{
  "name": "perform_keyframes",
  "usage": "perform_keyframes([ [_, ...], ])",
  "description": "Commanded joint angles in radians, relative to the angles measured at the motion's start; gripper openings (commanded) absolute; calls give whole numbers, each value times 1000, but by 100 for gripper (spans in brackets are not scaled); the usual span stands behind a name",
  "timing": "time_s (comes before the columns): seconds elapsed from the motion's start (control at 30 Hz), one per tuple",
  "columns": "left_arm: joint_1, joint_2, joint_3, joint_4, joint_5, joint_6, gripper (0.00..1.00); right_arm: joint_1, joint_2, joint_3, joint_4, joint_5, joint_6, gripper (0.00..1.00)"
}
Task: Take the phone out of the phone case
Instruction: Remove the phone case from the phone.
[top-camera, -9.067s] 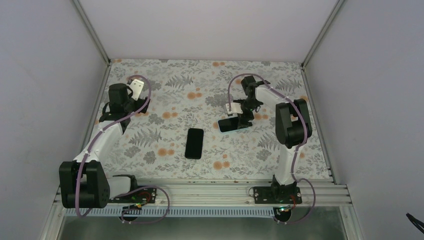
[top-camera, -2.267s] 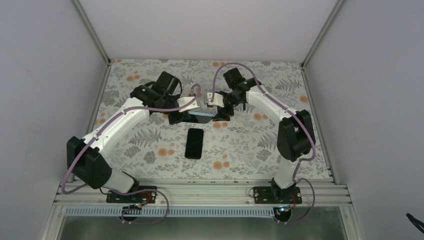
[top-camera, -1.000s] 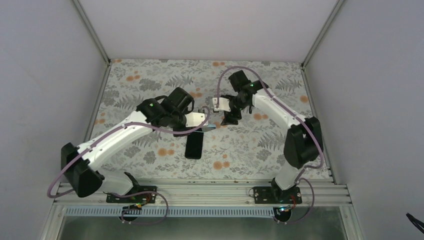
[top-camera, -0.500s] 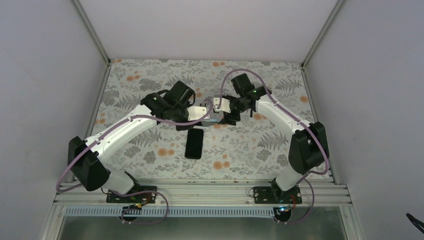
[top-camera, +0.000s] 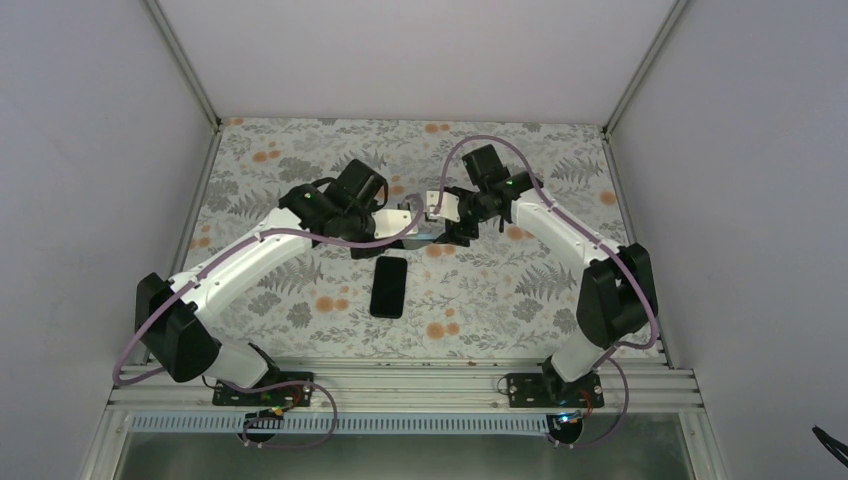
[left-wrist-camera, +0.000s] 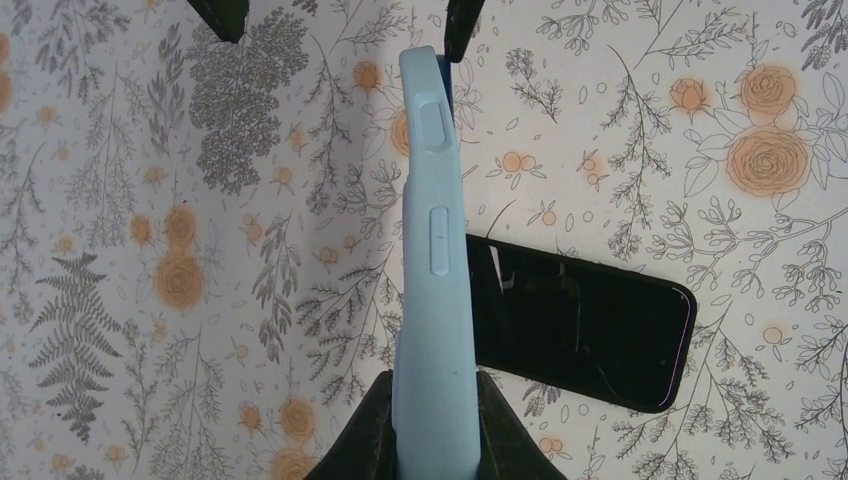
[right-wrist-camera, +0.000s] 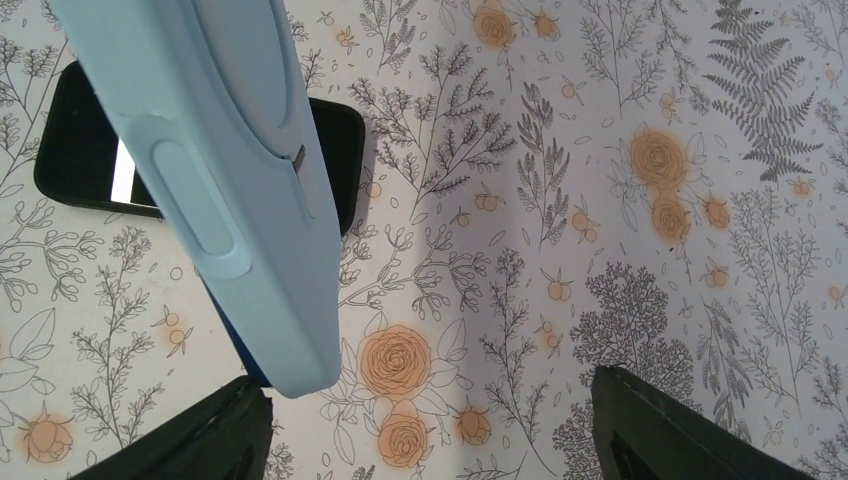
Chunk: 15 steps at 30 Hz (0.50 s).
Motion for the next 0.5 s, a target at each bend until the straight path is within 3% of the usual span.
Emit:
perform_keyframes([
  [0.0, -3, -37, 31, 22, 73, 6, 2, -2, 13, 42, 75, 4, 17, 79],
  [0.47, -3, -146, -38, -23, 61, -14, 2, -28, 222, 312, -11, 65, -43, 81],
])
